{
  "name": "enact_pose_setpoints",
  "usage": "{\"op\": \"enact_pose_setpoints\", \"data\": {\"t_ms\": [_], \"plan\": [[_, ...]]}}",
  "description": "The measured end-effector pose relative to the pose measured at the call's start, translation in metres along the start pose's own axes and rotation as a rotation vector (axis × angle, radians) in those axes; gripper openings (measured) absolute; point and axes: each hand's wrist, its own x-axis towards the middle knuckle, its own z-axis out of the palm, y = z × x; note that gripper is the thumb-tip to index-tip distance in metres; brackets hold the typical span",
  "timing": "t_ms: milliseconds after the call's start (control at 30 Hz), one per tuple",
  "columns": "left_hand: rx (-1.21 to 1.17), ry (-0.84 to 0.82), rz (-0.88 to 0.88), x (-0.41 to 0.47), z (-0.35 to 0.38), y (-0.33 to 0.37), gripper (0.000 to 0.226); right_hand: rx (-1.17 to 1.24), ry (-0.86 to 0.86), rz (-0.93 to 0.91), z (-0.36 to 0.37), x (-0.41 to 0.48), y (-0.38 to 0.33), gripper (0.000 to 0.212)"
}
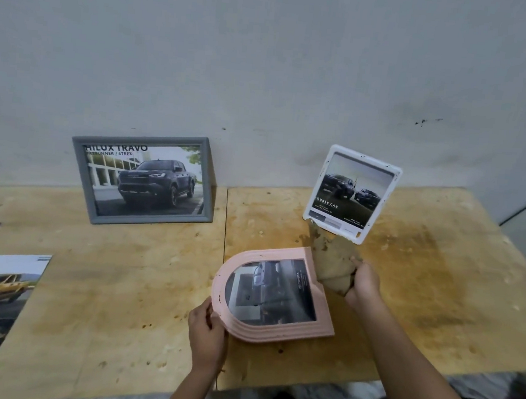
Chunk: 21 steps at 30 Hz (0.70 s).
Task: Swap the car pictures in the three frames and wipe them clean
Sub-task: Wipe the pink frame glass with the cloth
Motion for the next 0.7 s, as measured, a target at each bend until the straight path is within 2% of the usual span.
{"op": "enact_pose_setpoints", "data": {"t_ms": [133,200,300,433,500,600,700], "plan": [[0.028,-0.017,-0.011,0.002,-0.004,0.003,0.035,0.14,0.017,0.154,-0.019,0.003,0.009,0.043],[0.035,-0.035,0.0,0.003,-0.006,0.002,0.034,0.121,0.105,0.158,-0.035,0.008,0.022,0.043],[0.032,-0.054,-0.001,0.003,-0.007,0.001,0.034,-0.161,0.324,0.039,-0.057,0.011,0.04,0.051],[0.034,-0.058,-0.001,0.004,-0.009,-0.004,0.034,-0.526,0.316,-0.059,-0.053,0.005,0.043,0.091],[0.035,-0.059,-0.008,0.005,-0.007,-0.004,0.035,-0.53,0.325,-0.045,-0.055,0.007,0.043,0.095],[0.042,-0.052,-0.017,0.005,-0.006,-0.004,0.035,-0.351,0.223,0.044,-0.06,0.008,0.042,0.074],[0.047,-0.042,-0.024,0.005,-0.005,-0.004,0.036,-0.095,-0.032,0.183,-0.059,-0.004,0.03,0.038]]}}
